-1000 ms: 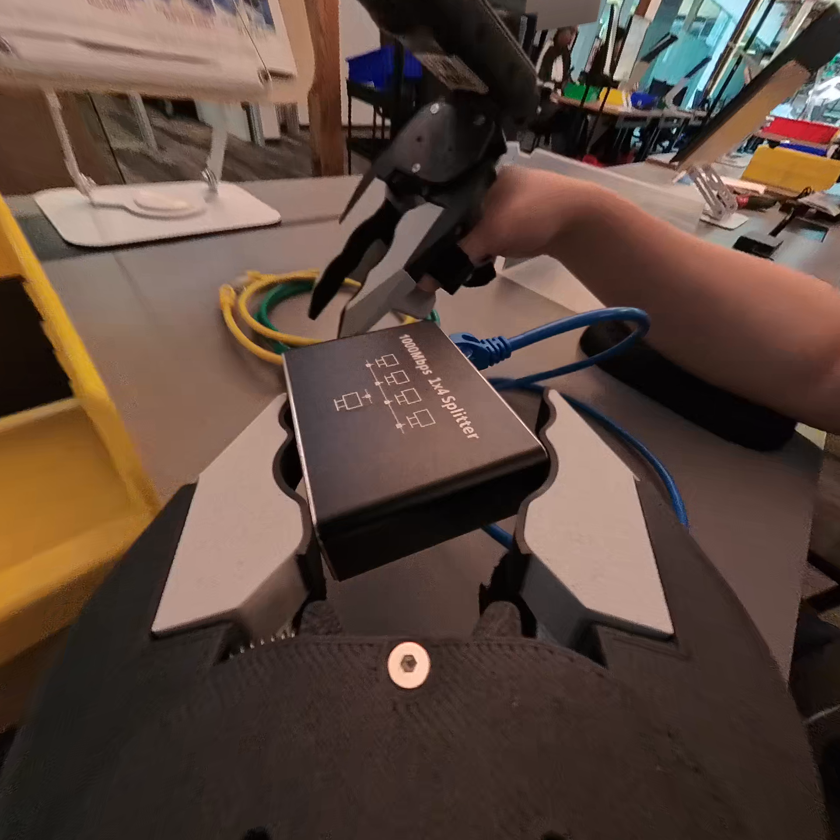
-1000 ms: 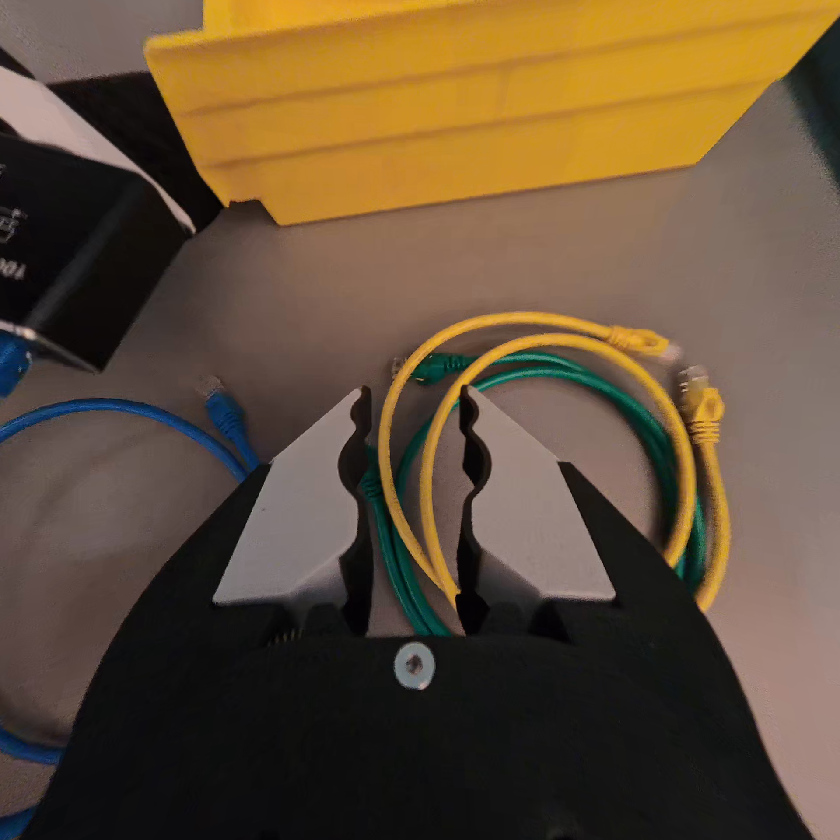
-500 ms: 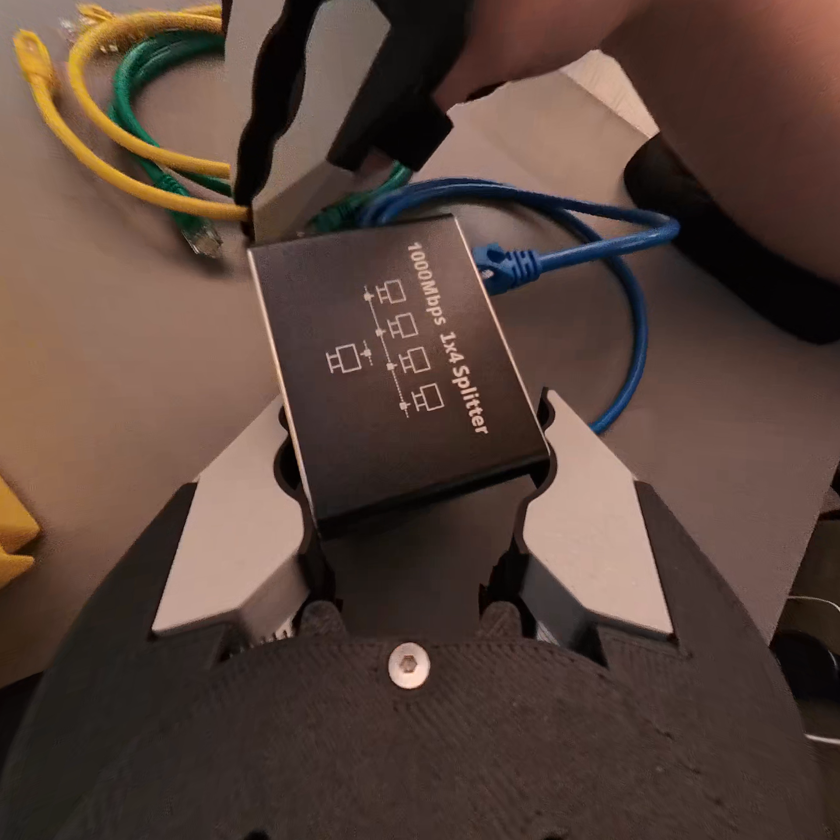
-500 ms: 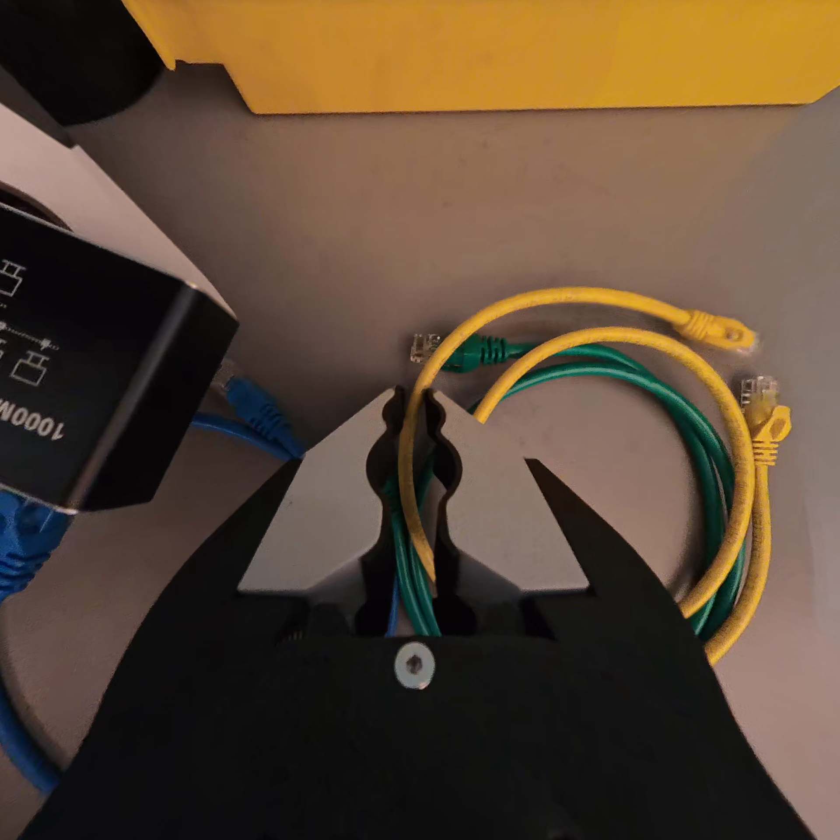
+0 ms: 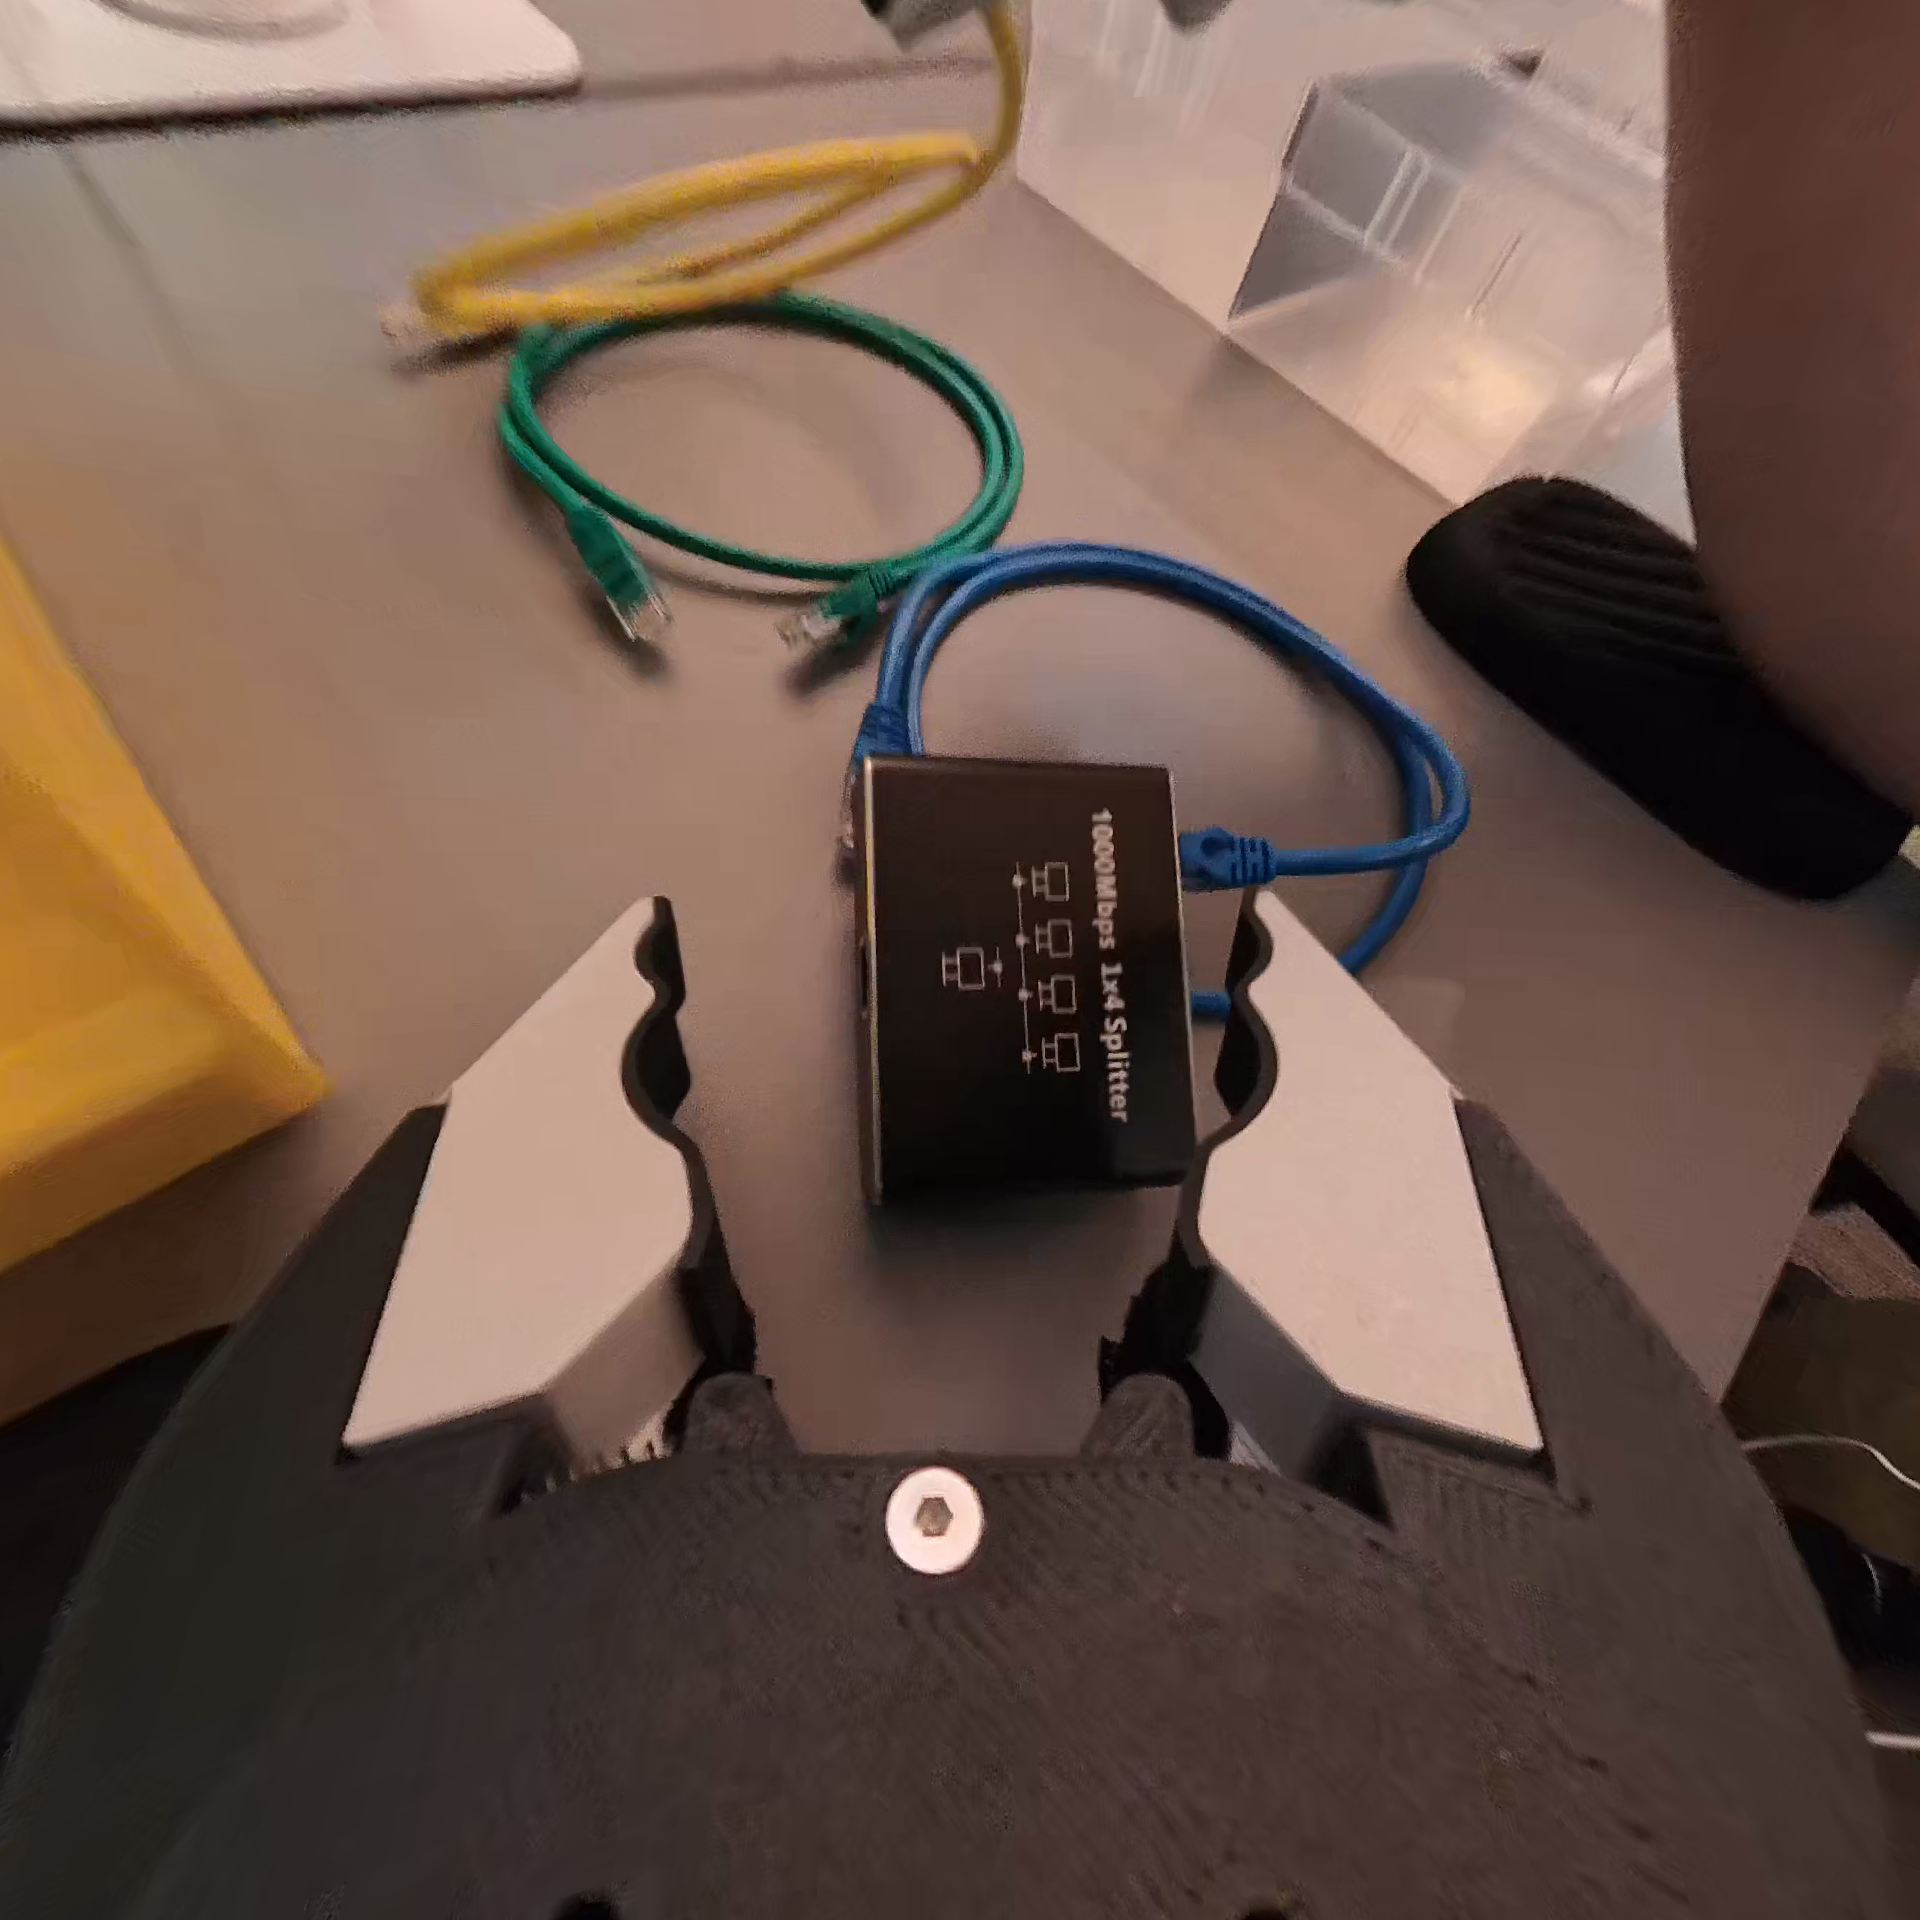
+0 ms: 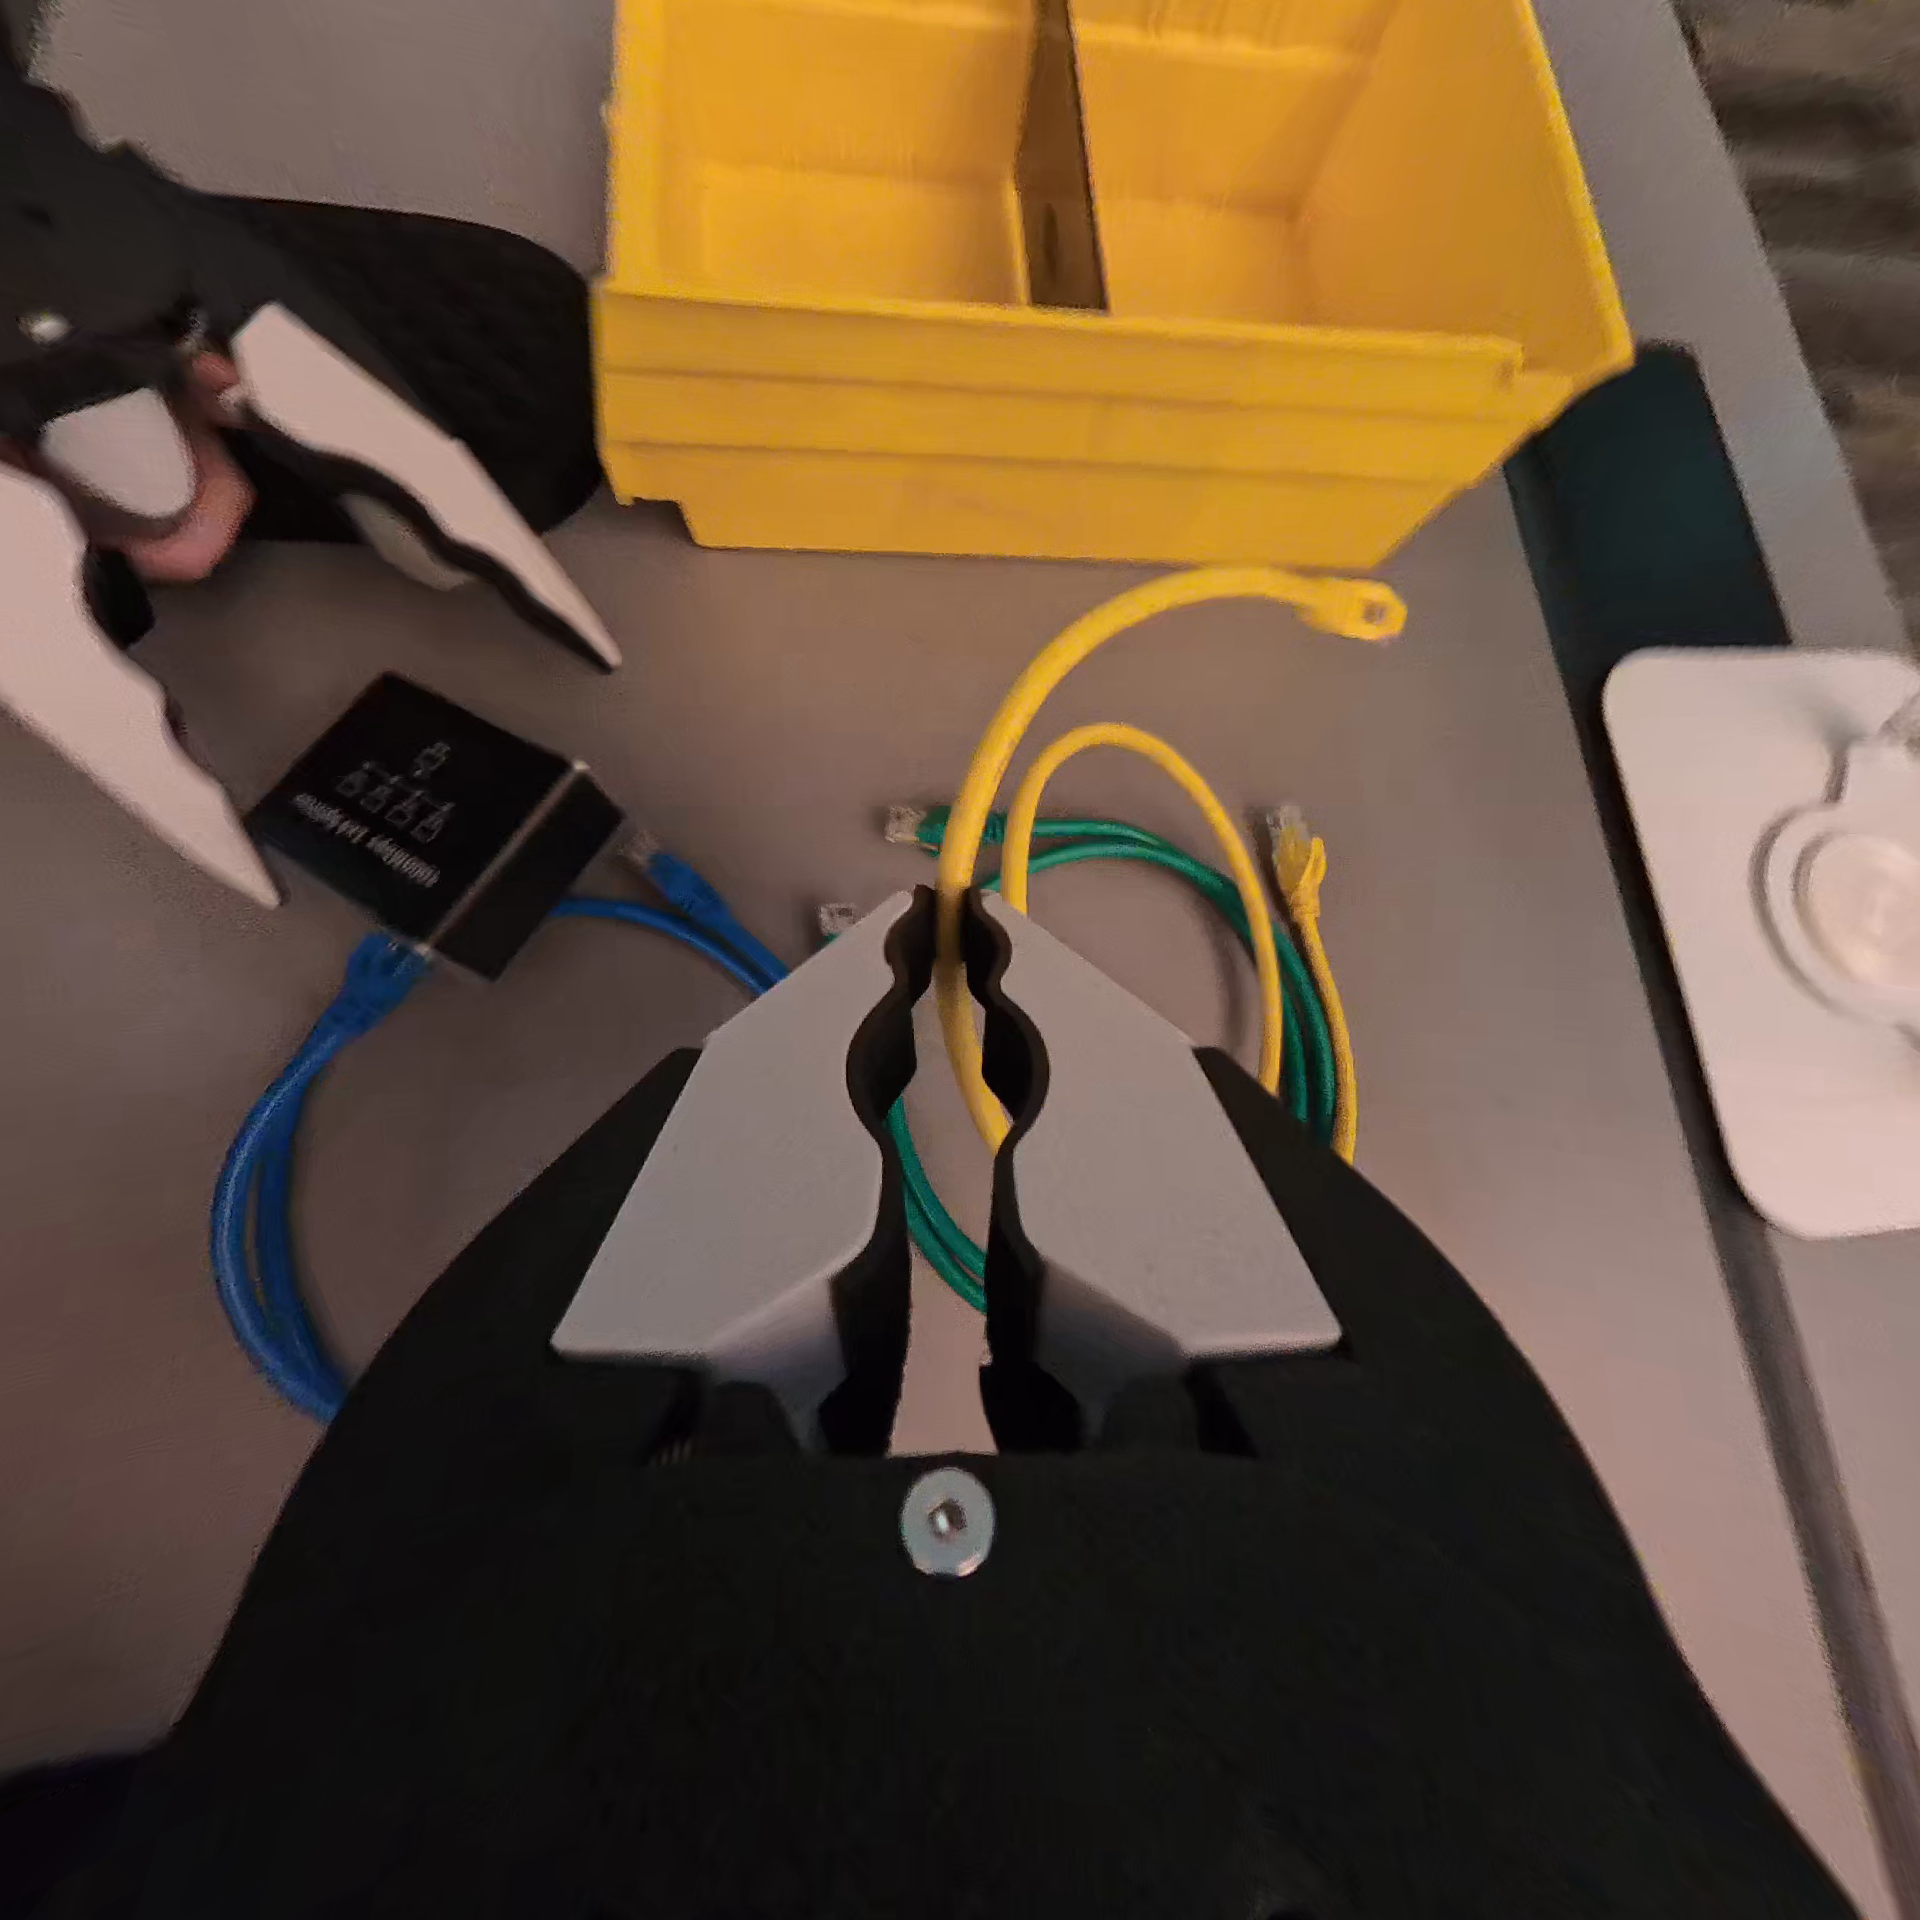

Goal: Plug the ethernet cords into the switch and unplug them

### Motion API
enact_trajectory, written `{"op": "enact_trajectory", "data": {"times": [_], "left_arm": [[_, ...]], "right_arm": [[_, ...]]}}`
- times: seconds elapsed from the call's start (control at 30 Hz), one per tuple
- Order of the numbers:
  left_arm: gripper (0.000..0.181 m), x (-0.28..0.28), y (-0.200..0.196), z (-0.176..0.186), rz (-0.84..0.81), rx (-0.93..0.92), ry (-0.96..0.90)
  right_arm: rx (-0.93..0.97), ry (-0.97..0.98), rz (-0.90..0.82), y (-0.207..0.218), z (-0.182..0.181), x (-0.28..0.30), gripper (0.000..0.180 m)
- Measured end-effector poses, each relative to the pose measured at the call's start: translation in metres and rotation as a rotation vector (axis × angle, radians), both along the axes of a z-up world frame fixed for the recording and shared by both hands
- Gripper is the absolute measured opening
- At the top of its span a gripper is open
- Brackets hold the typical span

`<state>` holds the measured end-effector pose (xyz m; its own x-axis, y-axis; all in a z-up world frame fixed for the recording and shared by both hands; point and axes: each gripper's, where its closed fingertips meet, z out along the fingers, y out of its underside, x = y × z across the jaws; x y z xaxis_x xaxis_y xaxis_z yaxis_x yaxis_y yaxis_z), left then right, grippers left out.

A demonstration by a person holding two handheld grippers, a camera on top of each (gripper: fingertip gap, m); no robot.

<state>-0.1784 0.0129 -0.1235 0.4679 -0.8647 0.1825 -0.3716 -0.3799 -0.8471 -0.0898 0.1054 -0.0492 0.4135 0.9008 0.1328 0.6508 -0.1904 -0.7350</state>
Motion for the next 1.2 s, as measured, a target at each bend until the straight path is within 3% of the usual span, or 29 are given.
{"op": "enact_trajectory", "data": {"times": [0.03,0.2,0.37,0.43,0.57,0.73,0.87,1.03,1.2], "left_arm": [[0.105,-0.002,0.001,0.009,0.012,0.032,-0.026],[0.101,-0.007,0.003,0.085,0.012,0.250,-0.217],[0.096,0.001,0.011,0.134,-0.114,0.365,-0.334],[0.090,0.007,0.012,0.151,-0.194,0.316,-0.454],[0.069,0.009,-0.021,0.184,-0.502,0.024,-0.758],[0.053,0.002,-0.038,0.189,-0.580,0.001,-0.829],[0.054,0.001,-0.033,0.179,-0.525,0.030,-0.773],[0.066,0.010,-0.020,0.149,-0.399,0.186,-0.568],[0.060,0.014,-0.028,0.144,-0.433,0.143,-0.611]], "right_arm": [[0.031,0.010,0.060,-0.008,0.007,-0.002,0.004],[0.104,0.097,0.343,-0.065,0.048,-0.009,0.004],[0.225,0.171,0.589,-0.121,0.082,-0.006,0.004],[0.264,0.179,0.640,-0.134,0.088,-0.001,0.003],[0.332,0.200,0.658,-0.142,0.100,0.005,0.004],[0.373,0.216,0.648,-0.142,0.107,0.011,0.004],[0.400,0.236,0.640,-0.141,0.113,0.014,0.004],[0.449,0.258,0.636,-0.144,0.123,0.014,0.004],[0.519,0.324,0.646,-0.152,0.141,0.013,0.004]]}}
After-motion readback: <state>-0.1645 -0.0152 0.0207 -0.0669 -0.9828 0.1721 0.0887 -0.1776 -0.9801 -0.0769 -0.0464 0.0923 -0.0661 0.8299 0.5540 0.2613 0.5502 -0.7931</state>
